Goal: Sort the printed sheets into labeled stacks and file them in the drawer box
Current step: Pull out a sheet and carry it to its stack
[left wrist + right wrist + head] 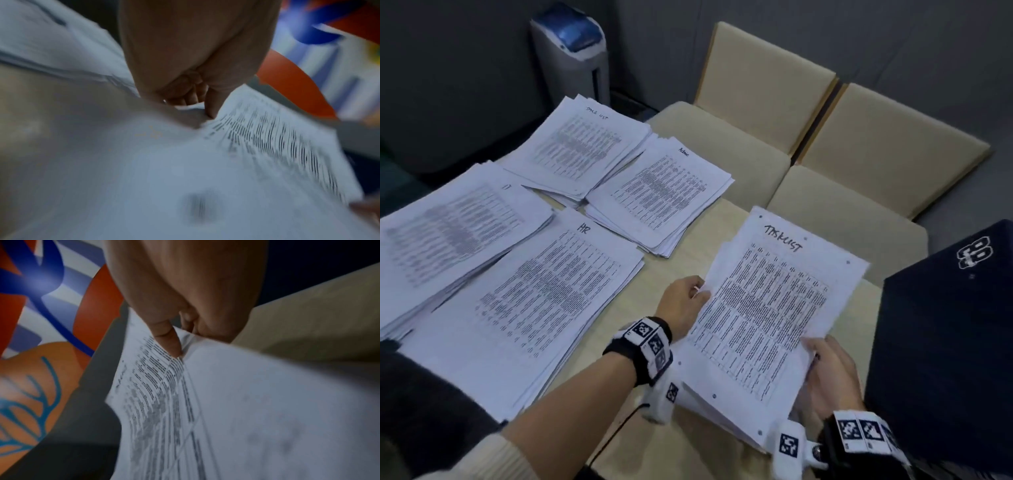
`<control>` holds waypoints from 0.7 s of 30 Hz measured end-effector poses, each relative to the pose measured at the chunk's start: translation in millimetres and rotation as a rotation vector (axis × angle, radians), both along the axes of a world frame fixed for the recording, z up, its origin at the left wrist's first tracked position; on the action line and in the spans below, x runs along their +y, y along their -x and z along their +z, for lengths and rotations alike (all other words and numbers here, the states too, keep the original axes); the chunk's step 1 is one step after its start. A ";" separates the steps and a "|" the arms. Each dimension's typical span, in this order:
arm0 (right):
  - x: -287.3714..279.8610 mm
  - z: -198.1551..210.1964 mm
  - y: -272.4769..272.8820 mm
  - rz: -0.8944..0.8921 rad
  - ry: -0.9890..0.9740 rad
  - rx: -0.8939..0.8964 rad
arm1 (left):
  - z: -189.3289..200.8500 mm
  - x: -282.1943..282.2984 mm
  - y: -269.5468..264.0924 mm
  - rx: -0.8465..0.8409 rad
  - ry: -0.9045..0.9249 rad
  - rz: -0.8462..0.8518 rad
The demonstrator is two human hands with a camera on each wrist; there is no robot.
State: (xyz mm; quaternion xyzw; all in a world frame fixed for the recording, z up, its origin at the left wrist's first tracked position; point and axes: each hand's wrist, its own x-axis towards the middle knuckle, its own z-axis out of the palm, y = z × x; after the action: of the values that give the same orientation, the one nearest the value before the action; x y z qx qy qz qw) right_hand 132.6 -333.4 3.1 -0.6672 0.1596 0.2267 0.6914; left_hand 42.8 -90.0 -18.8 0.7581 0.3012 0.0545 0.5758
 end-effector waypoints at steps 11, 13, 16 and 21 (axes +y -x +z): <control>32.2 -26.9 4.6 0.030 0.209 -0.033 | 16.6 103.4 126.1 0.015 0.120 0.438; 43.8 -26.1 11.1 0.058 0.246 -0.032 | 19.4 131.2 150.5 0.035 0.087 0.508; 76.2 -20.5 19.4 0.125 0.280 -0.074 | 32.2 182.1 164.4 0.010 0.049 0.570; 149.5 -11.9 39.4 0.321 0.249 -0.121 | 44.4 286.4 134.8 -0.037 -0.027 0.627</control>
State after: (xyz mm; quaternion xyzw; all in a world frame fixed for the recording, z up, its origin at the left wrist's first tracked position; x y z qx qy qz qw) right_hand 93.2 -183.8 -8.8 -0.7767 0.0362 0.2720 0.5670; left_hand -92.0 196.4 25.6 0.6346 0.5092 0.2470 0.5263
